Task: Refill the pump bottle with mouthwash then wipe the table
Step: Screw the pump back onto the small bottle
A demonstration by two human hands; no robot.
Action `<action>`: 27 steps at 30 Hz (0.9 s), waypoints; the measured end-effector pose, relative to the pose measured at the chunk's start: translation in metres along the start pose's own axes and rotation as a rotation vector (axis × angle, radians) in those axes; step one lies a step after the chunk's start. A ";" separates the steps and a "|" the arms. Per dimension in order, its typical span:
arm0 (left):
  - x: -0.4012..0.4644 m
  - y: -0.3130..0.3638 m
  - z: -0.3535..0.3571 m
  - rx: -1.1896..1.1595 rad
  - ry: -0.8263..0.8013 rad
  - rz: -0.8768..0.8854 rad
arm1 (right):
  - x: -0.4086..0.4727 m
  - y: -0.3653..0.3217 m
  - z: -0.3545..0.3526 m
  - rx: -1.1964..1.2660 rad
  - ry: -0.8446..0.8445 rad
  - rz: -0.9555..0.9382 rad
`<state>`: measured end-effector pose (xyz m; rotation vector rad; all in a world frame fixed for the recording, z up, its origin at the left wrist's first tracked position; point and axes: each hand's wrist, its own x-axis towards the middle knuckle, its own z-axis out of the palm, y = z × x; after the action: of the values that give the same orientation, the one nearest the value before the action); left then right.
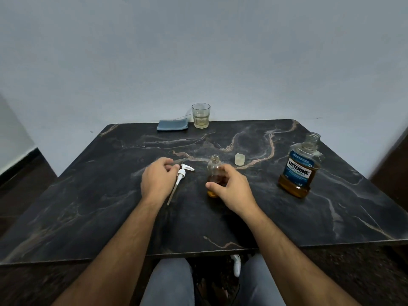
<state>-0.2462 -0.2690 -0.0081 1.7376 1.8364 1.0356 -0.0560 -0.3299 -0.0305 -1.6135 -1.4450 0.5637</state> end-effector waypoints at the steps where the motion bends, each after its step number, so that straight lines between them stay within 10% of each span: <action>1: 0.005 -0.001 0.001 0.050 -0.035 -0.014 | 0.004 0.001 0.001 -0.001 0.010 0.003; 13: 0.023 0.012 0.024 0.261 -0.220 -0.085 | 0.013 0.011 0.010 0.040 0.076 -0.058; 20: 0.025 0.038 0.020 -0.519 -0.156 -0.101 | 0.012 0.011 0.010 0.029 0.075 -0.081; 27: 0.020 0.096 -0.015 -0.801 -0.072 0.148 | 0.011 0.012 0.010 0.022 0.078 -0.083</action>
<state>-0.1953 -0.2575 0.0766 1.3818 1.0187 1.4747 -0.0549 -0.3153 -0.0431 -1.5342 -1.4363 0.4620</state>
